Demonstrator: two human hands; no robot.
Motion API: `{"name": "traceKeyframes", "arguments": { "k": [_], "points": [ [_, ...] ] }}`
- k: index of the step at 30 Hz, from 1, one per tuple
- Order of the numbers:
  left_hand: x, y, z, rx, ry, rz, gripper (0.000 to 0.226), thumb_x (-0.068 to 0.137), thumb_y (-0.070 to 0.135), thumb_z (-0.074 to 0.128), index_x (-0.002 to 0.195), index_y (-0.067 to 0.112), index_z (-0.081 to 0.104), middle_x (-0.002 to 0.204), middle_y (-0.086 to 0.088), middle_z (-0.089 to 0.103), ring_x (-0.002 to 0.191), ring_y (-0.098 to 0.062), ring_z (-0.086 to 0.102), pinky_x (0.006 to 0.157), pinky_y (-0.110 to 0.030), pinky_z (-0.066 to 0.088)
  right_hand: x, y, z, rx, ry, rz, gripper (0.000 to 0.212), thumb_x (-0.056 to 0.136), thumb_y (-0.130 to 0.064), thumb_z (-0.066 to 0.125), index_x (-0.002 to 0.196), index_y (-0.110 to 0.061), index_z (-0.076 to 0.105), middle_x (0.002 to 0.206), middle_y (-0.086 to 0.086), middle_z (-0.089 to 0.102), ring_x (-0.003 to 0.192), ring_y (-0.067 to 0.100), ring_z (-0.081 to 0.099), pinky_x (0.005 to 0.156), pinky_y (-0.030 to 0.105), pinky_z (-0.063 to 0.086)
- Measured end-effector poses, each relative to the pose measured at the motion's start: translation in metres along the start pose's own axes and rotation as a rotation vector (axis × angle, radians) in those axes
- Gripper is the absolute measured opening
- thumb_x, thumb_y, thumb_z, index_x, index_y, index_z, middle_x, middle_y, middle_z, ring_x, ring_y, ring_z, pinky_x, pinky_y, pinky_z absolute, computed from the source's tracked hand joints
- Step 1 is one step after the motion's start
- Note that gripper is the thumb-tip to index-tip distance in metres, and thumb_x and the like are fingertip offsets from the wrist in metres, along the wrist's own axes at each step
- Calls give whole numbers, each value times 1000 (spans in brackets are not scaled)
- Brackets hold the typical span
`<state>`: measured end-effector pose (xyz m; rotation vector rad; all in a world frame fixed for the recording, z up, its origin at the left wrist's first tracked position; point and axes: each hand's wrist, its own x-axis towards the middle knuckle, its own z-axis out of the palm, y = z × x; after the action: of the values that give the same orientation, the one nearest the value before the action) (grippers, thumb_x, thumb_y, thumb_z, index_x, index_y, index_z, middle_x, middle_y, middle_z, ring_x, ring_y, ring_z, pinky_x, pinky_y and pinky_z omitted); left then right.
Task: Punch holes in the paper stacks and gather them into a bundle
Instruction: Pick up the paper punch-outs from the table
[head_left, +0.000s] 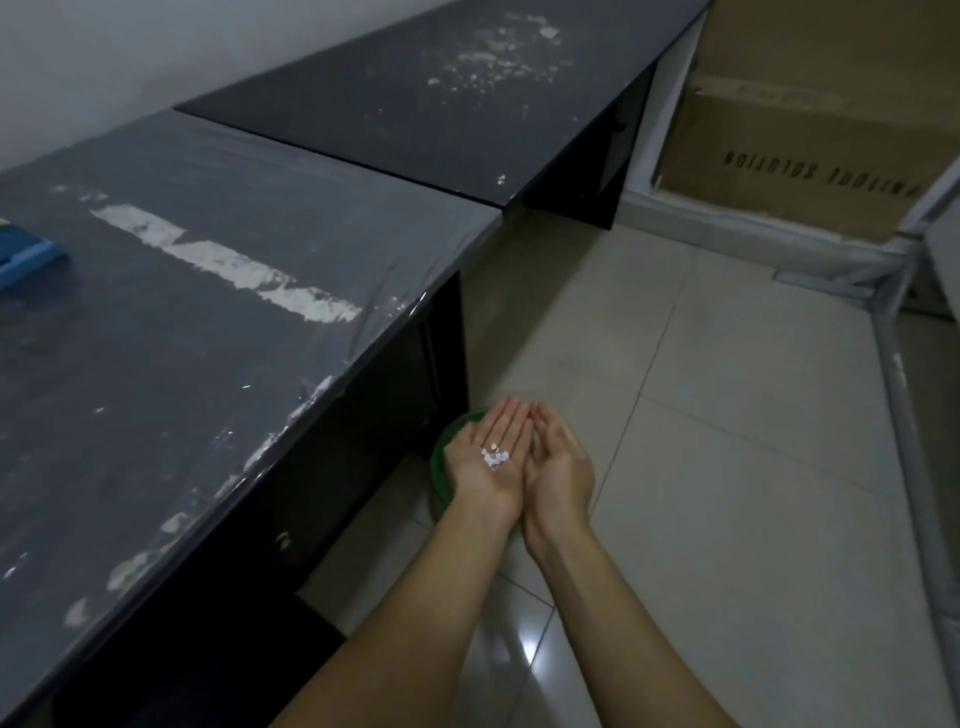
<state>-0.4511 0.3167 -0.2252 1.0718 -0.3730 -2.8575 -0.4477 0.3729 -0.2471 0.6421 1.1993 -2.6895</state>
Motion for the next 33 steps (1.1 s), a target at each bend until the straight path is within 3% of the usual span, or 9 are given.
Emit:
{"name": "traceKeyframes", "arguments": {
  "k": [3, 8, 15, 17, 20, 26, 33],
  "points": [
    [31, 5, -24, 17, 79, 11, 47, 108, 22, 26, 107, -10, 60, 128, -29, 61, 122, -40, 58, 113, -46, 40, 13, 30, -19, -112, -46, 35, 31, 104, -10, 44, 132, -7, 58, 123, 3, 68, 112, 9, 66, 100, 27, 49],
    [80, 18, -43, 40, 145, 17, 51, 108, 25, 23, 114, -11, 58, 135, -29, 57, 130, -38, 53, 115, -44, 37, 35, 62, -30, -308, -97, 68, 37, 105, -13, 41, 140, -10, 53, 134, -1, 62, 121, 6, 59, 108, 29, 44],
    [134, 21, -56, 93, 154, 22, 55, 109, 31, 21, 134, -8, 50, 142, -23, 53, 136, -32, 48, 119, -41, 30, 64, 82, -37, -560, -256, 65, 41, 106, -20, 41, 146, -16, 47, 140, -3, 57, 118, -4, 58, 85, 9, 48],
    [147, 20, -63, 137, 151, 31, 58, 108, 34, 20, 135, -7, 50, 143, -23, 53, 136, -31, 48, 119, -41, 30, 66, 86, -40, -641, -303, -2, 42, 107, -22, 39, 149, -16, 43, 146, -4, 51, 129, -1, 50, 97, 14, 45],
    [163, 19, -69, 215, 162, 41, 61, 108, 41, 18, 128, -5, 54, 143, -22, 52, 135, -31, 48, 117, -40, 32, 66, 89, -44, -817, -382, -125, 45, 107, -31, 35, 150, -17, 41, 155, -6, 40, 142, 2, 34, 119, 31, 28],
    [181, 19, -69, 312, 120, -10, 78, 105, 56, 11, 143, -4, 44, 150, -18, 47, 142, -29, 40, 121, -40, 21, 80, 94, -54, -989, -491, -192, 48, 108, -37, 27, 146, -16, 47, 152, -3, 45, 142, 5, 35, 119, 42, 28],
    [180, 12, -73, 316, 126, -102, 82, 100, 65, 20, 146, 0, 42, 150, -15, 45, 139, -33, 42, 120, -50, 26, 106, 91, -67, -911, -389, -25, 49, 107, -39, 28, 149, -18, 41, 153, -1, 43, 141, 8, 37, 119, 42, 29]
  ]
}}
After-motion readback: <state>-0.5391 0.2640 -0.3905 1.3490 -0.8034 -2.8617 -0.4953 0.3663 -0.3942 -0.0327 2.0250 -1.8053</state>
